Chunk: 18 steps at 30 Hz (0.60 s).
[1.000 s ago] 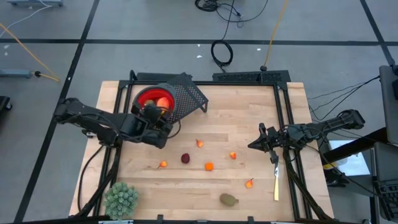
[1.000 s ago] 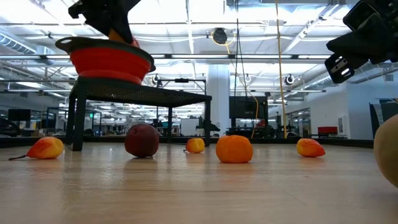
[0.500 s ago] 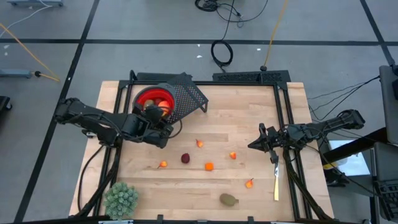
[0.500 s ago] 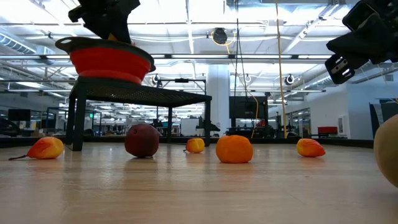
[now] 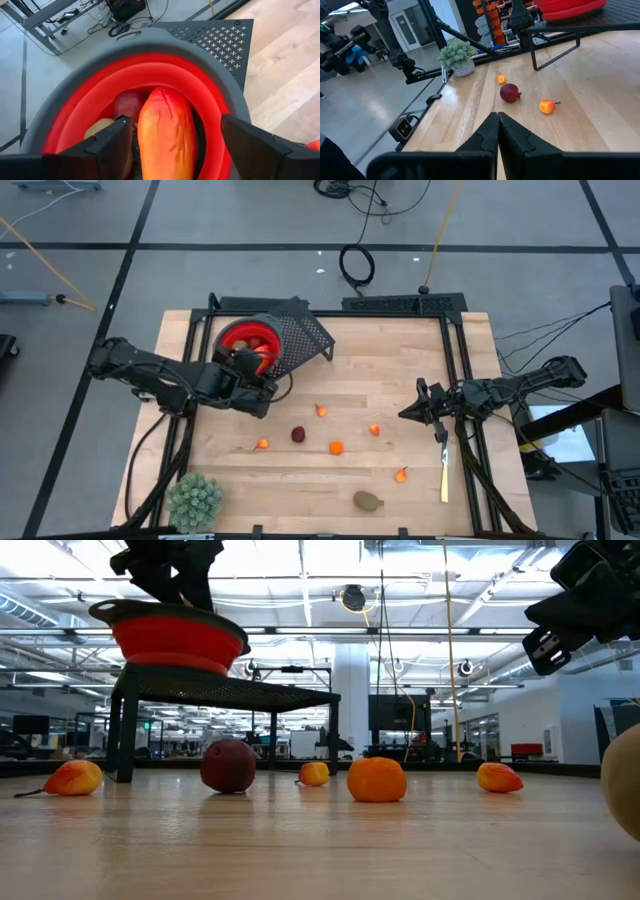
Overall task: Pick & Place Fruit
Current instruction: Put the pomegranate into the red strainer bowl on the shelf
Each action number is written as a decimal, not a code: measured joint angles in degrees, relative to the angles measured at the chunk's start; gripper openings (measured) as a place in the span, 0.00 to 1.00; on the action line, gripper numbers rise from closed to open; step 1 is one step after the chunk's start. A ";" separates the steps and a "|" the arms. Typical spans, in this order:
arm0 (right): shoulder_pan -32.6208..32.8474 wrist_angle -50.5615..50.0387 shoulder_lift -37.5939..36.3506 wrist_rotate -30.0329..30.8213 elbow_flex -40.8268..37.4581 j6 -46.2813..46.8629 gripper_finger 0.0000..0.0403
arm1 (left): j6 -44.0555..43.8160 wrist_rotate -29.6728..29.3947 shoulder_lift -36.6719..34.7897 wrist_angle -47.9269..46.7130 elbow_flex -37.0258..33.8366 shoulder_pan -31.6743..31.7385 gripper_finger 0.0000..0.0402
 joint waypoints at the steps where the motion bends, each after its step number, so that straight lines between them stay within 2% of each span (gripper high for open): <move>1: -0.01 0.00 -0.01 0.00 0.00 0.00 0.00 | 0.02 0.04 -0.37 -0.27 0.01 -0.06 0.77; 8: -0.01 0.02 0.00 0.00 0.00 0.01 0.00 | 1.46 2.02 -2.93 -0.33 5.61 -0.44 0.84; 13: 0.00 0.02 -0.02 0.00 0.00 0.00 0.00 | -2.03 11.24 -2.88 0.67 11.75 -2.83 0.82; 18: 0.00 0.02 -0.01 0.00 0.00 -0.01 0.00 | -2.82 15.34 -2.83 9.82 12.76 -7.74 0.77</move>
